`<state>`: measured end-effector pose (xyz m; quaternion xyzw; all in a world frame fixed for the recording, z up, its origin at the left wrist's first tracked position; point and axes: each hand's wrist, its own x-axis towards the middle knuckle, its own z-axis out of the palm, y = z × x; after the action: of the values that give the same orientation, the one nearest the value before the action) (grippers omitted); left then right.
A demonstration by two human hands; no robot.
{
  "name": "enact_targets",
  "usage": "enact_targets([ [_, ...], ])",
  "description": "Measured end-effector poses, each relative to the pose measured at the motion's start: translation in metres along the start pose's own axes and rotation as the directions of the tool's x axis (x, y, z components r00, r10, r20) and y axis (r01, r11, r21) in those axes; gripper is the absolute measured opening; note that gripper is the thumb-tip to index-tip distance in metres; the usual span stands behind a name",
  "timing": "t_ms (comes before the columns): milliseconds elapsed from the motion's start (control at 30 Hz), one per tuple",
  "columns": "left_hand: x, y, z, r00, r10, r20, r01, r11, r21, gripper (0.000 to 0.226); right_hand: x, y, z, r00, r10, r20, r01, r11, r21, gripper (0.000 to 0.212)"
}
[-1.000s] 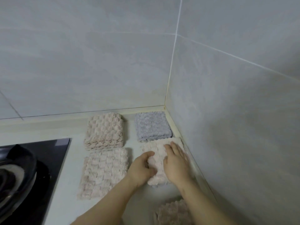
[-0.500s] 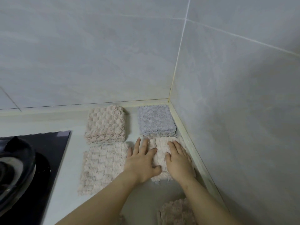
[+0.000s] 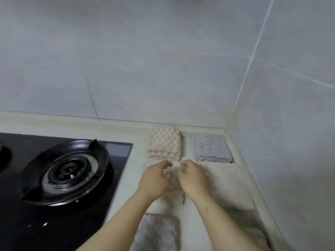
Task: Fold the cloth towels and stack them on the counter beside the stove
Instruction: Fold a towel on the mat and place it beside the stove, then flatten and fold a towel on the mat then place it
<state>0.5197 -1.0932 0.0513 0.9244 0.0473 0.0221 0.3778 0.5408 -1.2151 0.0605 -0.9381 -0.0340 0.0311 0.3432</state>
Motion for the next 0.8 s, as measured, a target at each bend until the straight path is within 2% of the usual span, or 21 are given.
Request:
enact_targets([
  [100, -0.034, -0.034, -0.057, 0.977, -0.148, -0.151, 0.135, 0.987, -0.092, 0.028, -0.014, -0.059, 0.033, 0.989, -0.105, 0.106, 0.092, 0.989, 0.120, 0.028],
  [233, -0.096, -0.091, -0.131, 0.892, -0.320, -0.319, 0.263, 0.942, -0.209, 0.020, -0.049, -0.138, 0.091, 0.926, -0.280, 0.254, 0.220, 0.946, 0.239, 0.022],
  [433, -0.229, -0.185, -0.230, 0.663, -0.553, -0.504, 0.409, 0.832, -0.375, 0.017, -0.150, -0.251, 0.194, 0.727, -0.482, 0.488, 0.336, 0.871, 0.359, 0.017],
  [533, -0.304, -0.236, -0.275, 0.556, -0.612, -0.562, 0.452, 0.791, -0.413, 0.018, -0.213, -0.307, 0.250, 0.617, -0.533, 0.579, 0.352, 0.845, 0.403, 0.016],
  [667, -0.393, -0.301, -0.331, 0.488, -0.646, -0.587, 0.496, 0.759, -0.422, 0.020, -0.297, -0.378, 0.320, 0.482, -0.586, 0.652, 0.371, 0.810, 0.454, 0.019],
  [800, -0.462, -0.353, -0.381, 0.391, -0.679, -0.622, 0.509, 0.722, -0.468, 0.023, -0.365, -0.439, 0.372, 0.399, -0.604, 0.689, 0.411, 0.790, 0.455, 0.023],
])
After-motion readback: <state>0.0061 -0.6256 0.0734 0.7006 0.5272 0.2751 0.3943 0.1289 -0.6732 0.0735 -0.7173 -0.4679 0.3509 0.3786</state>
